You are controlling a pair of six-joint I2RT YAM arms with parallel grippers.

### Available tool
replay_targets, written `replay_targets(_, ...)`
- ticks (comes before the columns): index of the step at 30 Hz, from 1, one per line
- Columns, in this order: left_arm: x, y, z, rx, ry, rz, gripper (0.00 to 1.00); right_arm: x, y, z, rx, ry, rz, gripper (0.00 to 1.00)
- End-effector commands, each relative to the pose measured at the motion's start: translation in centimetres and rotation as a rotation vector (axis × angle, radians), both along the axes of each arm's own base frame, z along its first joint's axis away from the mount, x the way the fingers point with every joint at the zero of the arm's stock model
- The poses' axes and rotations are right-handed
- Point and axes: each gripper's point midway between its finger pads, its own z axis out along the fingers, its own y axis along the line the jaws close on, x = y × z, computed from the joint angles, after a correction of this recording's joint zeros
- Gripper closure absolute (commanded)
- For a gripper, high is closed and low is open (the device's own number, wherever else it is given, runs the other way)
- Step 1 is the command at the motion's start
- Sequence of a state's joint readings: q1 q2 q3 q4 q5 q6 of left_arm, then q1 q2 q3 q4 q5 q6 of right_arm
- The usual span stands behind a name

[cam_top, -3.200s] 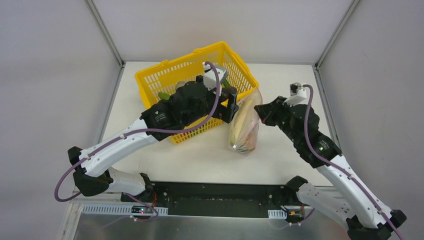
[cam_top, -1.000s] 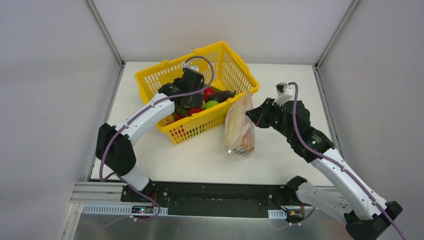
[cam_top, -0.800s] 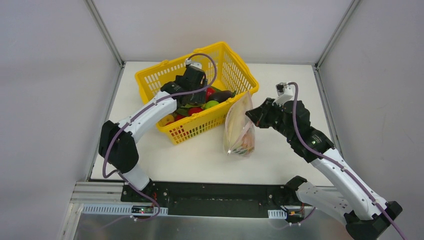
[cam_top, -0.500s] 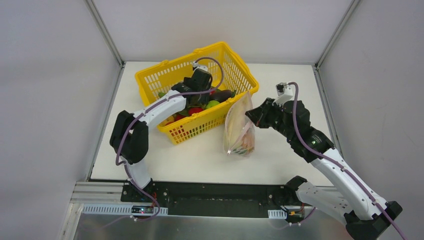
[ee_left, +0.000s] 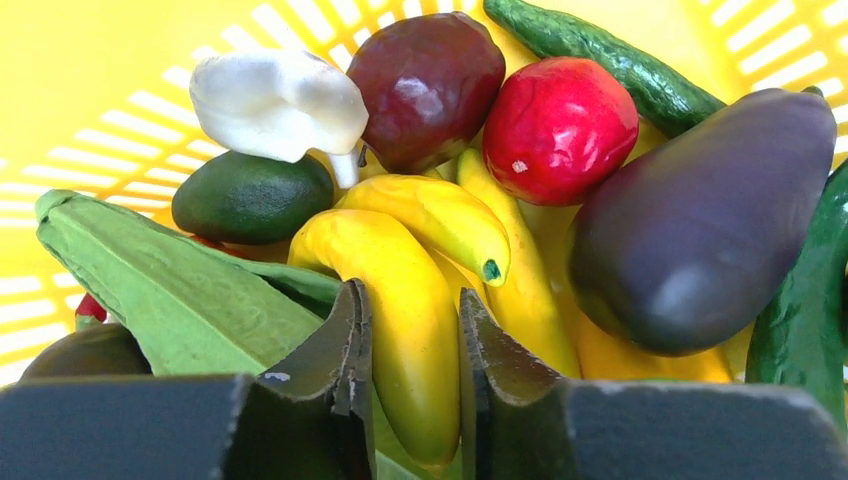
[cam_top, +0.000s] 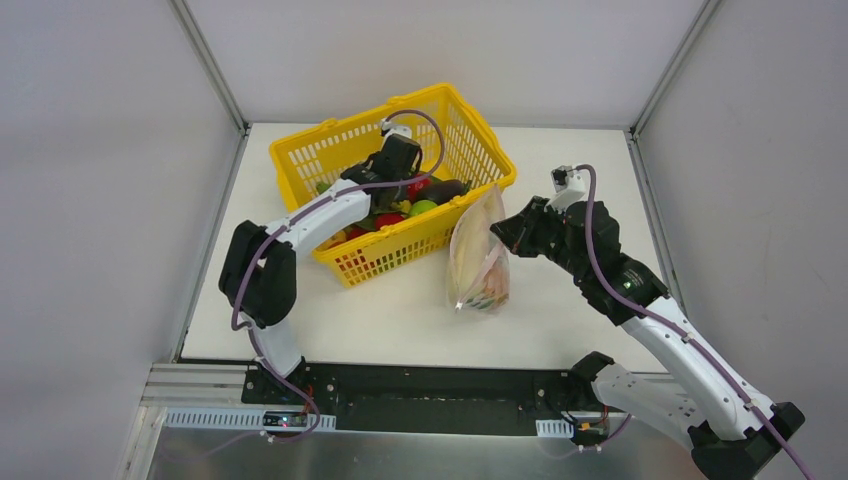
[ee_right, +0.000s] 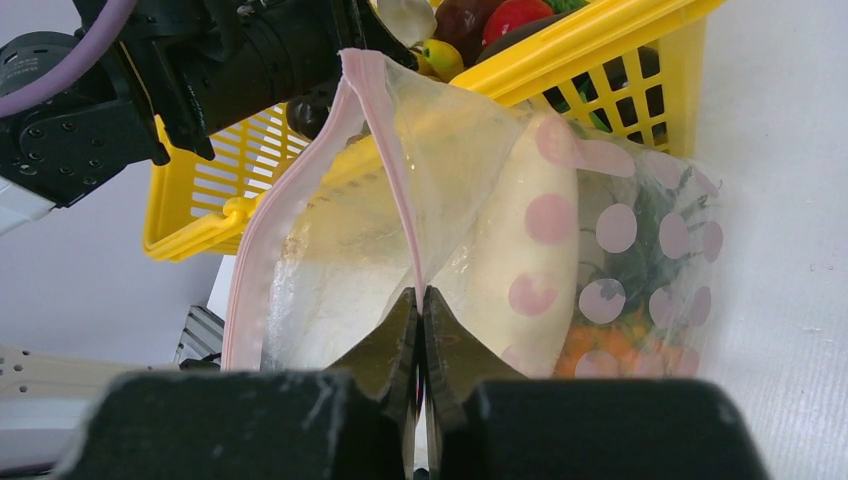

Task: Place the food in the zip-top bag and seal the zipper
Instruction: Adjust the fake fruit in the bin.

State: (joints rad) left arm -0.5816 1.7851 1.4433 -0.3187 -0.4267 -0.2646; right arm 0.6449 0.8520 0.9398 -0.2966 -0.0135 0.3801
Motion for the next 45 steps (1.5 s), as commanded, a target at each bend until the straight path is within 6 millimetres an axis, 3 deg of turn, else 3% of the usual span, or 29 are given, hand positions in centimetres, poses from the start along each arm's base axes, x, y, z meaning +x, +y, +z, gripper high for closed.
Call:
replay_targets(1, -1.3, 1.2, 1.5, -0.016, 0.002, 0.000, 0.92, 0.0, 0.1, 1.6, 0.023, -0.033, 0.013, 0.95)
replay_targets(8, -2.5, 1.0, 8.6, -0.111, -0.110, -0.053, 0.97, -0.1, 0.1, 1.8, 0.029, -0.033, 0.012, 0.96)
replay_targets(22, -6.5, 1.7, 16.6, -0.267, -0.255, -0.130, 0.99, -0.3, 0.1, 2.1, 0.044, -0.033, 0.010, 0.96)
replay_targets(32, -9.1, 1.3, 21.5, -0.407, -0.407, -0.223, 0.97, -0.3, -0.2, 2.2, 0.046, -0.041, -0.001, 0.96)
replay_targets(36, -9.1, 1.0, 22.7, -0.443, -0.481, -0.254, 0.96, -0.3, -0.1, 2.1, 0.048, -0.034, 0.005, 0.96)
replay_targets(42, -9.5, -2.7, 24.4, -0.549, -0.491, -0.429, 0.96, -0.4, -0.1, 2.2, 0.054, -0.034, 0.005, 0.96)
replay_targets(45, -9.5, -3.3, 25.1, -0.579, -0.503, -0.451, 0.96, -0.6, -0.2, 2.4, 0.057, -0.040, 0.005, 0.96)
